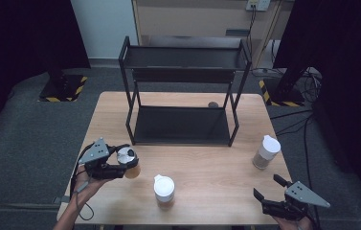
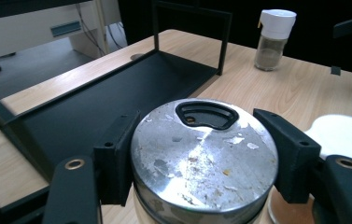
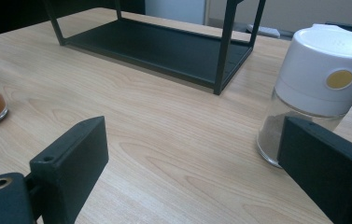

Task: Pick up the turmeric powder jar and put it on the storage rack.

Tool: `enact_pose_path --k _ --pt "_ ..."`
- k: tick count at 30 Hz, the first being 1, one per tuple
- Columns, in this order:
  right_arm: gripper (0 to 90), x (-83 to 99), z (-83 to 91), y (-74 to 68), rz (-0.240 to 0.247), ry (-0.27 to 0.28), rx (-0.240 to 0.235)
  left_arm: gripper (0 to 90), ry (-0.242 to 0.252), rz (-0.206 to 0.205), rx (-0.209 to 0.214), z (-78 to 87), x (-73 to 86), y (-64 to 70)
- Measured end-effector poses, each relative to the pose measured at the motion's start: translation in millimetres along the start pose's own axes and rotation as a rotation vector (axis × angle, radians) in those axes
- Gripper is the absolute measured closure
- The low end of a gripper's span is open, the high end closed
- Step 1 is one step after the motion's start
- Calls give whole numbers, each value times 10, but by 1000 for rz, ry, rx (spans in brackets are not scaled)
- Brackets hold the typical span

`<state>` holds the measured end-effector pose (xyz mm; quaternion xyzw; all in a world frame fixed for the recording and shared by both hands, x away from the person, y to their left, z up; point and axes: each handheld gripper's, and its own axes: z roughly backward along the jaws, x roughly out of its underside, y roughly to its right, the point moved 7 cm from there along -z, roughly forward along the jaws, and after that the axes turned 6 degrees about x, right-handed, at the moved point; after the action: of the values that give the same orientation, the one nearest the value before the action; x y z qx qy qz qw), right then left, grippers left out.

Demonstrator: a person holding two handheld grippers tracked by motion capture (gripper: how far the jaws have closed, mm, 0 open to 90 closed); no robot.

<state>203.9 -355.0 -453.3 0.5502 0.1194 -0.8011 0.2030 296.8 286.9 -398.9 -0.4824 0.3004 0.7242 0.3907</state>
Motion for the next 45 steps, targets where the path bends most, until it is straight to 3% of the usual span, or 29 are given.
enact_pose_path --k 7,18,25,37,45 --pt "88 2 1 3 -2 1 -1 338 -7 -22 16 -175 -180 -28" --pt "89 4 -4 5 0 2 -3 339 -12 -28 -9 -385 -406 -133" --pt "89 5 -2 7 -2 2 -4 338 -5 2 -21 -554 -511 -234" --pt "91 7 0 11 -3 4 -7 339 -15 15 -96 -887 -608 -395" --pt "94 9 0 13 -4 5 -12 339 -13 41 -140 -1070 -591 -504"
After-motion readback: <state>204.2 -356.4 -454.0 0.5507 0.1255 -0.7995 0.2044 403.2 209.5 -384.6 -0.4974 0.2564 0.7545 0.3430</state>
